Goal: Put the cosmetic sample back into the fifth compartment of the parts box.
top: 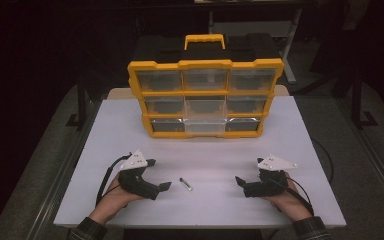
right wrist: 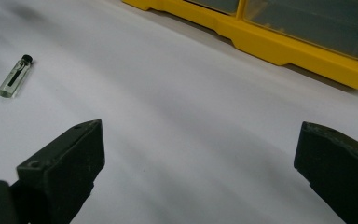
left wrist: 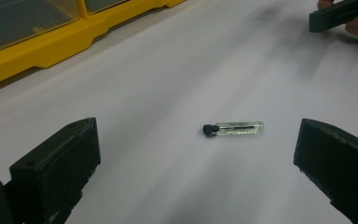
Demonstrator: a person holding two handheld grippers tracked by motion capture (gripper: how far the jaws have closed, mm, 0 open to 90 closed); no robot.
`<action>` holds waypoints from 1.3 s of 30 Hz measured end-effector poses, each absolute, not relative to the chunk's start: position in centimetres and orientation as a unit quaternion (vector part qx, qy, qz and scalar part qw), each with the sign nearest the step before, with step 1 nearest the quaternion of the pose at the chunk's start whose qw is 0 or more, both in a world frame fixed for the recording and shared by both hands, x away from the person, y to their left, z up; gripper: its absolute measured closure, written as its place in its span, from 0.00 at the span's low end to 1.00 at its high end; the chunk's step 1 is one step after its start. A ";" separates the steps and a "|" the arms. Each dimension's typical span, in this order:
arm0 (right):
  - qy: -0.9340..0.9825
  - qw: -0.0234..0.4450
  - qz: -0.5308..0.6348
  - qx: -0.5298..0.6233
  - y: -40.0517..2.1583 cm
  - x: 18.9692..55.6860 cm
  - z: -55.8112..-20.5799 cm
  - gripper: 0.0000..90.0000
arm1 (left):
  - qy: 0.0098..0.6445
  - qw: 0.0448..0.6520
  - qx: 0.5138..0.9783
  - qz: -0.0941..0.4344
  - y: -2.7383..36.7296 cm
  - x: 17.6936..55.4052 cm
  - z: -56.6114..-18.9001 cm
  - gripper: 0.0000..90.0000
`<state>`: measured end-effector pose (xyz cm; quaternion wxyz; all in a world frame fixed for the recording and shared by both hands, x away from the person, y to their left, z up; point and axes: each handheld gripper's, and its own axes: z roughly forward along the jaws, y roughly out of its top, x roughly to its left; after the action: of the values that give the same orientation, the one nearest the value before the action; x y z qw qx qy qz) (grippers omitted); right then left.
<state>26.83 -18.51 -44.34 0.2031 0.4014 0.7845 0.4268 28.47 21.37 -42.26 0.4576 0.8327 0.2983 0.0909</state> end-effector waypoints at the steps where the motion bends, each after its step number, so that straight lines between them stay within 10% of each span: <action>1: 0.784 0.203 0.427 0.402 -18.5 26.8 -44.3 0.01 | 0.300 0.461 0.830 0.091 21.2 28.5 -42.3 0.00; 39: 0.788 0.203 0.426 0.396 -18.3 26.7 -44.3 0.01 | 0.258 0.441 0.857 0.063 16.2 29.5 -43.4 0.00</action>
<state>26.75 -18.33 -44.34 0.2034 0.3955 0.7880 0.4256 29.45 16.24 -43.38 0.4414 0.8570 0.2582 0.0634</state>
